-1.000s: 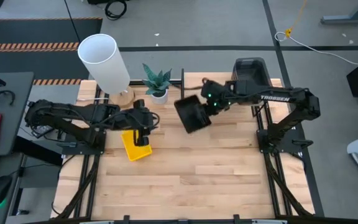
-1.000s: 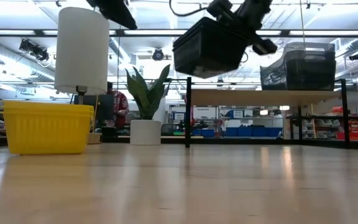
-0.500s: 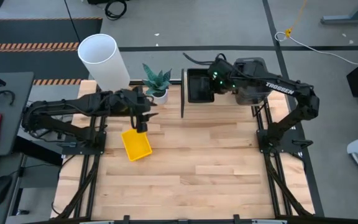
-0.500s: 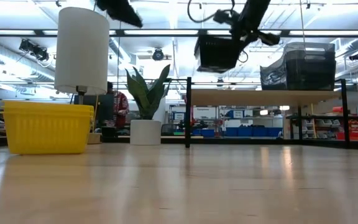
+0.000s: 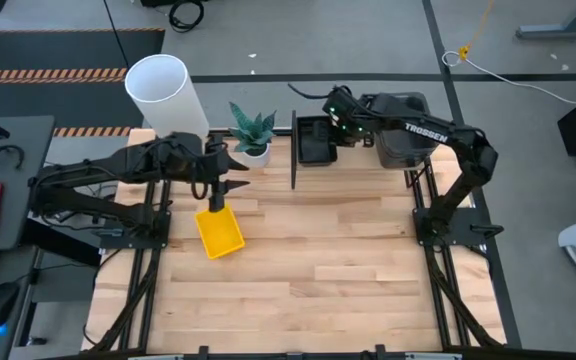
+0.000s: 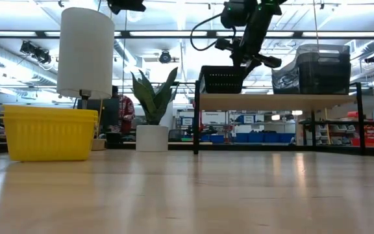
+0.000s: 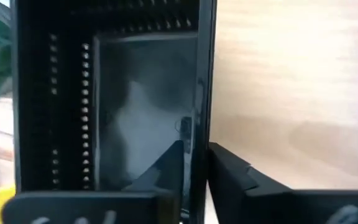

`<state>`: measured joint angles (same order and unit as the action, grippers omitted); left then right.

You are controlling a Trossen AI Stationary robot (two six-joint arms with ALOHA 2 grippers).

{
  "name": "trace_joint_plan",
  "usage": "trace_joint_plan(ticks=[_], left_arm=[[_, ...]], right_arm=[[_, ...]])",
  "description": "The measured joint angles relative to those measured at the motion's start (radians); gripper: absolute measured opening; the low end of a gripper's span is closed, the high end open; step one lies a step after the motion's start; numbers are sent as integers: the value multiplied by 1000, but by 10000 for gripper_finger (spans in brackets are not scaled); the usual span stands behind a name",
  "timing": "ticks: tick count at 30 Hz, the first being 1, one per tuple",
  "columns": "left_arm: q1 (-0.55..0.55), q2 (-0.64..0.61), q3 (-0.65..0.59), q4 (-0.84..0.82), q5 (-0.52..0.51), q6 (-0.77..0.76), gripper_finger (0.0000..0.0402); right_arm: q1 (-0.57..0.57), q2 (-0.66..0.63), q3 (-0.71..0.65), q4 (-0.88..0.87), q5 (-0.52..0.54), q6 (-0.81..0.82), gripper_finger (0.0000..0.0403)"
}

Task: Stack baskets on shelf by color
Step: Put the stacked black bins on the shelf

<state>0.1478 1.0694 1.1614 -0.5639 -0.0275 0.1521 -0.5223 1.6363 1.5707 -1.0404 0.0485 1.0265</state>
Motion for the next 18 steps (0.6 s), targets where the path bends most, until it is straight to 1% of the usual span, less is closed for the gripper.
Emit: trace_joint_plan(ticks=[4, 7, 10, 13, 18], left_arm=[[0, -9, 0, -19, 1, -8, 172], [0, -11, 0, -35, 0, -9, 172], [0, -10, 0, -76, 1, -9, 172], [0, -10, 0, -98, 0, -9, 172], [0, -10, 0, -85, 0, 3, 172]], right_arm=[[-37, 0, 0, 28, -41, -33, 107], [-61, -12, 0, 27, -69, -76, 122], [-72, -53, 1, 33, -66, -103, 126], [-76, -90, 0, 43, -42, -136, 125], [-29, -110, 2, 123, -28, -294, 125]])
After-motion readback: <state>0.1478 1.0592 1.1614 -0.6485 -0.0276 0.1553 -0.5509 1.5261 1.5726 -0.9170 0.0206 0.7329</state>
